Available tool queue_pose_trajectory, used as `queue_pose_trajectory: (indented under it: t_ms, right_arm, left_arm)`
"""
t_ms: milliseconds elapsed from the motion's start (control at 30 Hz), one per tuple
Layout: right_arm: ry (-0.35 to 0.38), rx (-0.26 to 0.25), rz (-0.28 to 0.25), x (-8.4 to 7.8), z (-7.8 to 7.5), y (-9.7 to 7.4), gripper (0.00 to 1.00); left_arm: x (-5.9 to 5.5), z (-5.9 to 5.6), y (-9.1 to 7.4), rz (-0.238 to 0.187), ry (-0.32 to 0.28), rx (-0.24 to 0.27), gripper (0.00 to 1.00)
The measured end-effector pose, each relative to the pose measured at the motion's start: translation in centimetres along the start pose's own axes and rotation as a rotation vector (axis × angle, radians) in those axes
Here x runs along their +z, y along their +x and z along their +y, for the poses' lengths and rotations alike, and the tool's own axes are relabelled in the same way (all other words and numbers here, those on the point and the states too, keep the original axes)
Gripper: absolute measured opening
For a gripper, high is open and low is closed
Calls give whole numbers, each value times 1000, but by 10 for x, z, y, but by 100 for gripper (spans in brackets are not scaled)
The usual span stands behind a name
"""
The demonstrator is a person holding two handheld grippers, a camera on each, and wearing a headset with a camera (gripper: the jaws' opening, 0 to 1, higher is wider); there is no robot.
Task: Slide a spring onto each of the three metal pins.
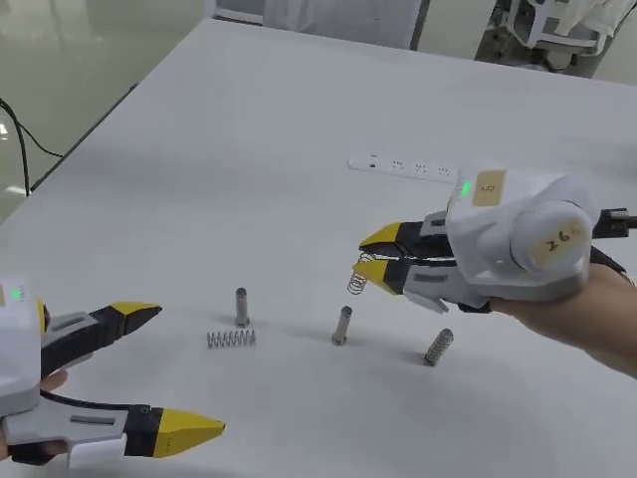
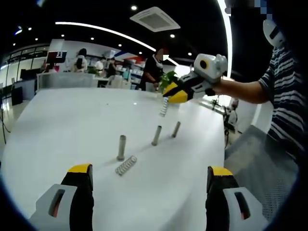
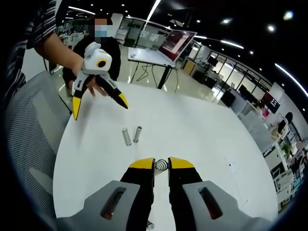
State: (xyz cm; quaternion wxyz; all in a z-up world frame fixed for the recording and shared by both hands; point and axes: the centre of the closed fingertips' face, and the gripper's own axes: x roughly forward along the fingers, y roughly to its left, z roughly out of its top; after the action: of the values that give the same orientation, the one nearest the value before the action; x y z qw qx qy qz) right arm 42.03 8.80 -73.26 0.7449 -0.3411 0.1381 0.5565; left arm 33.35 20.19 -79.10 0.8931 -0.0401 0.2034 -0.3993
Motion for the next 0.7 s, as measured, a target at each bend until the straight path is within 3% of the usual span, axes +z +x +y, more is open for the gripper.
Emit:
queue_pose_trajectory:
  t_ms: [700]
  right_arm:
    - [38, 42, 35, -16, 9, 17, 8]
  left_arm:
    - [-1, 2, -4, -2, -9, 12, 95]
